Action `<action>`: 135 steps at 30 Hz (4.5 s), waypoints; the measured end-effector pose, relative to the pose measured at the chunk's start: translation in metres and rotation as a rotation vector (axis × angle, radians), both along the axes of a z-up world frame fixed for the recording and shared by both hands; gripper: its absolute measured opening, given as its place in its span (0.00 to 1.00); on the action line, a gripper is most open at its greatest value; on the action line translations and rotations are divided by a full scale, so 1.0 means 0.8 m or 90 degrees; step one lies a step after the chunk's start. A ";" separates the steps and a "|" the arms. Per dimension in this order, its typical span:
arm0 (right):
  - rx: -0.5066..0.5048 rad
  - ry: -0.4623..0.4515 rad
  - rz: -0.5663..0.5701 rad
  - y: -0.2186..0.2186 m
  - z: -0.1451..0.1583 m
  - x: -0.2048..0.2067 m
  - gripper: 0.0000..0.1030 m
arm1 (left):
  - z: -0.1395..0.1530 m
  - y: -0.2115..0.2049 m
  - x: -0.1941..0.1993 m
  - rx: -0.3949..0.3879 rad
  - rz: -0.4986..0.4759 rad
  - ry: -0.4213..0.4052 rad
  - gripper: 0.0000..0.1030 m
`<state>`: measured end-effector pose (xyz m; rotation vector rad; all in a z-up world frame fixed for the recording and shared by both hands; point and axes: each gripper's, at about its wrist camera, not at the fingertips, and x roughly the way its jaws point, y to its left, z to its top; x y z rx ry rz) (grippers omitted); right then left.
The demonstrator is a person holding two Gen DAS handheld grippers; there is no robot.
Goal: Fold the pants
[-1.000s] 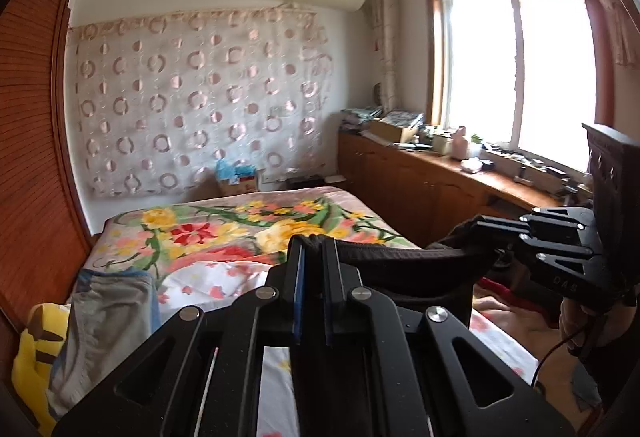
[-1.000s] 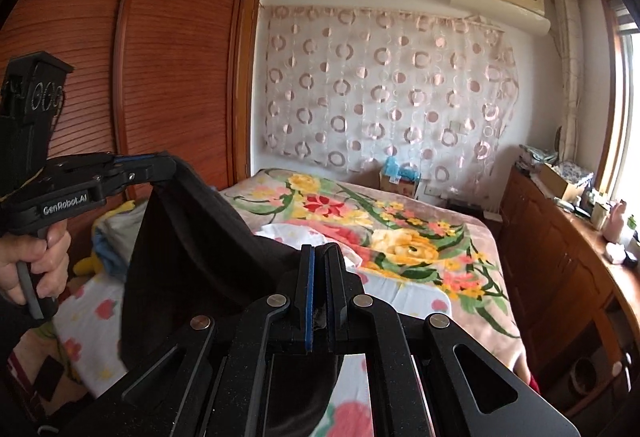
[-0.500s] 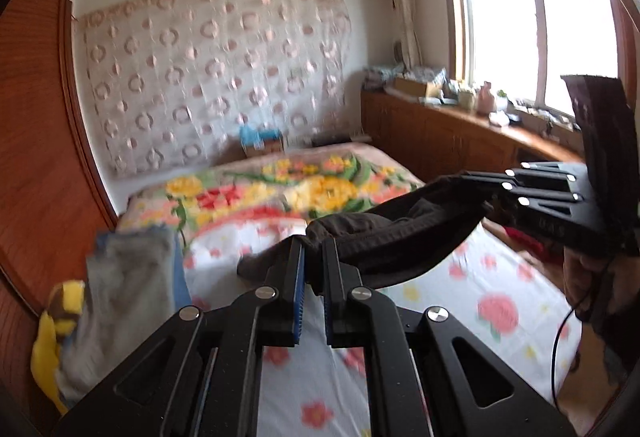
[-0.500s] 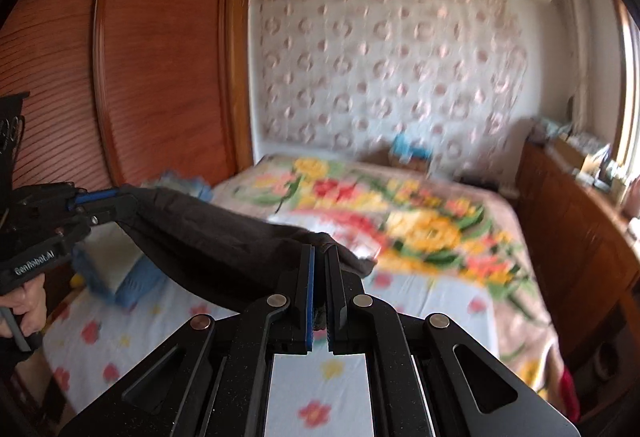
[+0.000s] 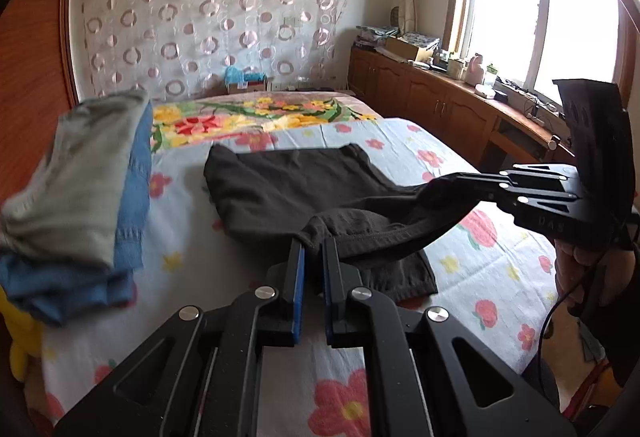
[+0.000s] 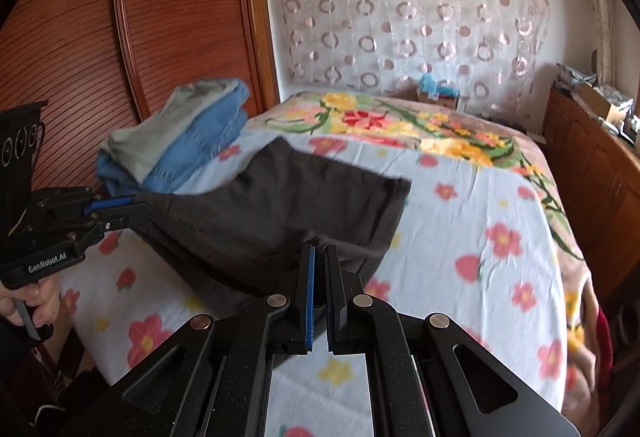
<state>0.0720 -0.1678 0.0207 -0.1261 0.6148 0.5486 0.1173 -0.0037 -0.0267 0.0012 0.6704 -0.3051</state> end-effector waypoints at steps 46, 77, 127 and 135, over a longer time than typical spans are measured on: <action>0.016 0.147 0.002 0.016 -0.030 0.076 0.08 | -0.077 0.024 -0.019 -0.037 0.037 0.067 0.08; 0.106 0.019 0.004 -0.058 0.048 -0.043 0.06 | 0.031 -0.014 -0.106 -0.037 -0.022 -0.046 0.08; 0.082 0.019 0.012 -0.037 0.028 0.015 0.06 | 0.033 -0.010 -0.082 -0.041 -0.020 -0.044 0.08; 0.077 0.008 0.012 -0.024 0.022 0.031 0.06 | 0.029 -0.007 -0.063 -0.033 -0.010 -0.043 0.08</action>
